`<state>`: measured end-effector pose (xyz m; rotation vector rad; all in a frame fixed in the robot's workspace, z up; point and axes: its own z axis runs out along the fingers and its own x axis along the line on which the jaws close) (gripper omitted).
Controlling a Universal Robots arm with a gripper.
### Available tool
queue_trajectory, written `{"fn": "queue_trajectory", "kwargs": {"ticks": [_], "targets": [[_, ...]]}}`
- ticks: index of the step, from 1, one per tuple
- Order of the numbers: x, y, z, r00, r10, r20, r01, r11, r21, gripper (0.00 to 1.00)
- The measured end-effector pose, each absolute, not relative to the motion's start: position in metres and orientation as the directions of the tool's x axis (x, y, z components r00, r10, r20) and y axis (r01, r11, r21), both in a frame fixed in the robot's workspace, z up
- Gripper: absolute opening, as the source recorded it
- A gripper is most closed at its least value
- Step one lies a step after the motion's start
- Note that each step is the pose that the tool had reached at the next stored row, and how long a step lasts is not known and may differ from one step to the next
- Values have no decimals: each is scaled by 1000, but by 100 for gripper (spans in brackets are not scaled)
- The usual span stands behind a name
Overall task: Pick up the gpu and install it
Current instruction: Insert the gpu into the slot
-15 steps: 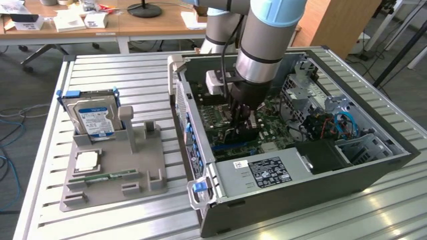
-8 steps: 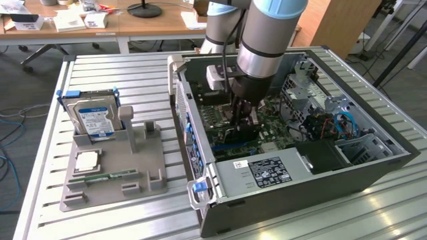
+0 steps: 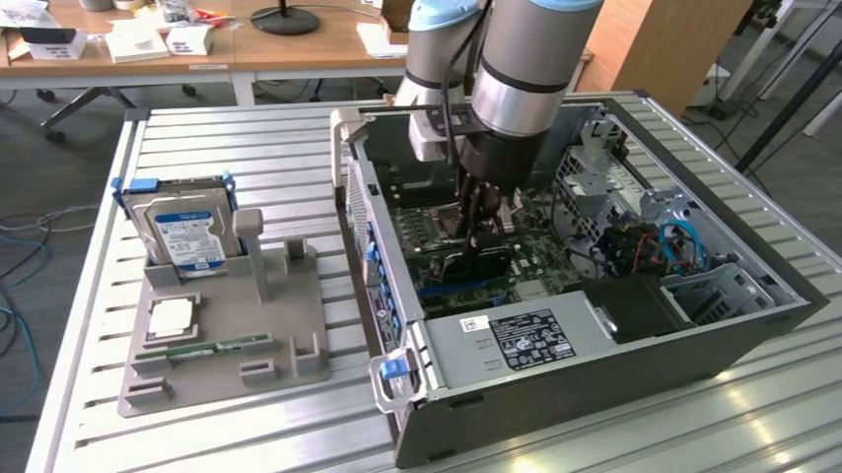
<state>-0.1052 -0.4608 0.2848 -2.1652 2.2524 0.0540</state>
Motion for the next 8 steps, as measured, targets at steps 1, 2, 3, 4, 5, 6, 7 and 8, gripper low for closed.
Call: {"fn": "queue_trajectory", "kwargs": {"ticks": [1,2,3,4,5,6,7,8], "targets": [[-105,-461,287,-40,-999,-36,-999,39,13,34],[-105,-461,289,-40,-999,-36,-999,39,13,34],[-105,-460,292,-40,-999,-36,-999,39,13,34],[-105,-460,294,-40,-999,-36,-999,39,13,34],[-105,-460,297,-40,-999,-36,-999,39,13,34],[-105,-460,300,-40,-999,-36,-999,39,13,34],[-105,-460,302,-40,-999,-36,-999,39,13,34],[-105,-460,305,-40,-999,-36,-999,39,13,34]]}}
